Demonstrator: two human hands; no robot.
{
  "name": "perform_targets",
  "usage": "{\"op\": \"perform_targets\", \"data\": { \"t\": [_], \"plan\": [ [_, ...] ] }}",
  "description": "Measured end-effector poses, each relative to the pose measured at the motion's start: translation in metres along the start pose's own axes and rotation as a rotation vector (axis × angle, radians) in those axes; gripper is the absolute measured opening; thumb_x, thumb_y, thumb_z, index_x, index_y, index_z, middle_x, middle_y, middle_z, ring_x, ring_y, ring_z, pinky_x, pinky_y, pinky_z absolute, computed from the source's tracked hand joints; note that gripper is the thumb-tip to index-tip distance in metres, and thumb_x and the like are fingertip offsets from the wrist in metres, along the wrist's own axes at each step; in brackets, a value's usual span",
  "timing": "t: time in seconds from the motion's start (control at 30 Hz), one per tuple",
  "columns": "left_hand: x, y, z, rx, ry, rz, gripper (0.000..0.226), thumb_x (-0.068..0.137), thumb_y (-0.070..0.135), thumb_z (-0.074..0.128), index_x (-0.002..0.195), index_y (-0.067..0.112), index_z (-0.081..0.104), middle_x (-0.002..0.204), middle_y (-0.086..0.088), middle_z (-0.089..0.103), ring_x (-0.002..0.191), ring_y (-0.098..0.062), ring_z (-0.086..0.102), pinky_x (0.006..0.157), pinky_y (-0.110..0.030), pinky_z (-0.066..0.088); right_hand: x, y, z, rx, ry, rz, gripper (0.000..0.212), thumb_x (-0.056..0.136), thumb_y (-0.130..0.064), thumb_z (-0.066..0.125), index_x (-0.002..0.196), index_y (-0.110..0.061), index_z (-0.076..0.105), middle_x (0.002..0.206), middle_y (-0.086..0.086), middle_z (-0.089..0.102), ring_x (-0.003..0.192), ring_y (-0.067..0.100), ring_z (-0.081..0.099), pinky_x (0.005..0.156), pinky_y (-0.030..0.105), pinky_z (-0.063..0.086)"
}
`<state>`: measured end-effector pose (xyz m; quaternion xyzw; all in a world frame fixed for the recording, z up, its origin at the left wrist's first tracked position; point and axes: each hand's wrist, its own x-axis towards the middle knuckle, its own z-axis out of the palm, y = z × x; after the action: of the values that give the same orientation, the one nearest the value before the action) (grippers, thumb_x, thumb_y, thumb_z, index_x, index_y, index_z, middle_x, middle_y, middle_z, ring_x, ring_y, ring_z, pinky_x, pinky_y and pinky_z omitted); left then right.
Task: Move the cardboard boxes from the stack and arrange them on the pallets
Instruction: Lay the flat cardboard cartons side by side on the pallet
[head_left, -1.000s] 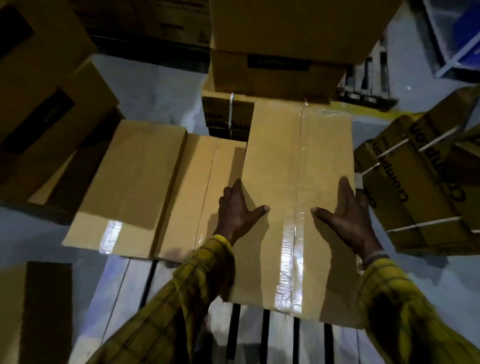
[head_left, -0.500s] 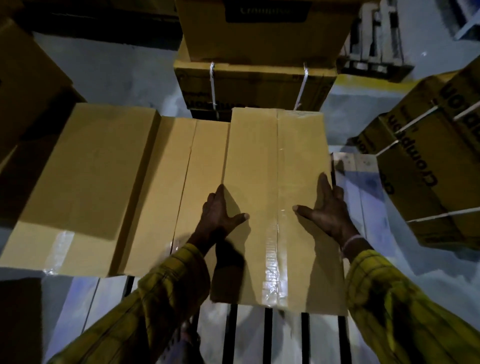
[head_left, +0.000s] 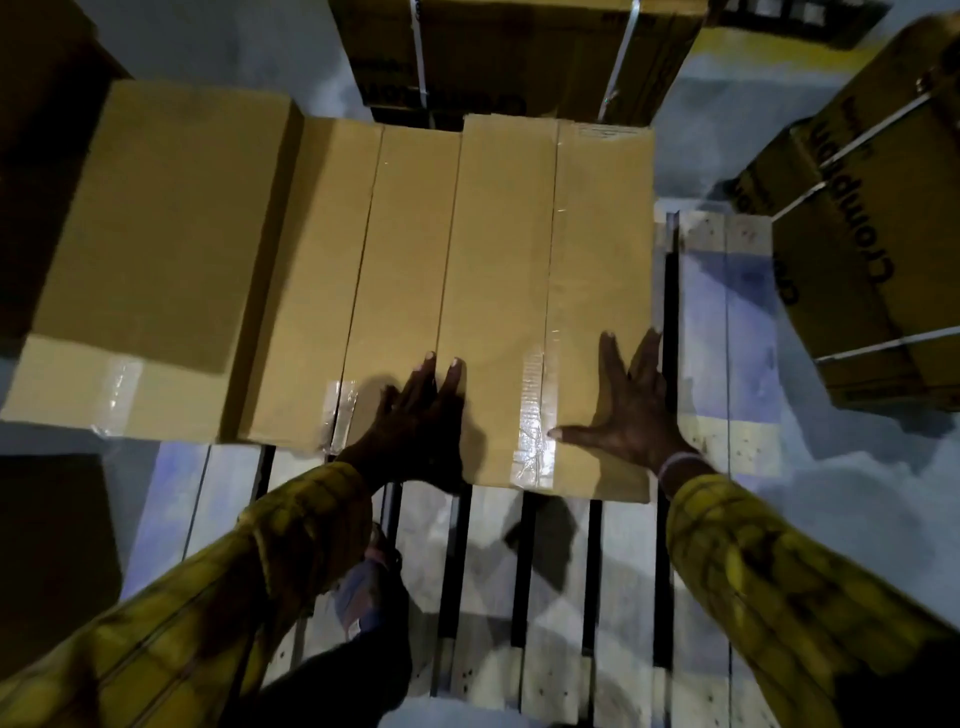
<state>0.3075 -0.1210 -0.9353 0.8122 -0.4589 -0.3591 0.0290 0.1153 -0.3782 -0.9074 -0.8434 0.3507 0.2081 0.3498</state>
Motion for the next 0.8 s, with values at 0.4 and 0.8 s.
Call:
{"op": "perform_targets", "data": {
  "t": [0.4,0.8],
  "plan": [
    [-0.008,0.013,0.03,0.142,0.123,-0.101,0.154,0.062,0.058,0.089,0.158,0.023,-0.026,0.169,-0.018,-0.009,0.156,-0.04,-0.003,0.12,-0.071,0.01,-0.033,0.03,0.032,-0.289,-0.009,-0.141,0.17,0.045,-0.058,0.099,0.161,-0.033,-0.023,0.157,0.013,-0.049,0.148,0.056,-0.024,0.118,0.074,0.021],
    [-0.011,0.016,0.019,0.076,0.041,-0.121,0.156,0.062,0.053,0.092,0.157,0.025,-0.028,0.168,-0.02,-0.008,0.156,-0.041,-0.002,0.12,-0.068,0.01,-0.026,0.015,0.018,-0.35,-0.131,-0.058,0.164,0.052,-0.071,0.091,0.154,-0.039,-0.034,0.148,0.011,-0.059,0.14,0.059,-0.036,0.119,0.071,0.001]
  ]
}}
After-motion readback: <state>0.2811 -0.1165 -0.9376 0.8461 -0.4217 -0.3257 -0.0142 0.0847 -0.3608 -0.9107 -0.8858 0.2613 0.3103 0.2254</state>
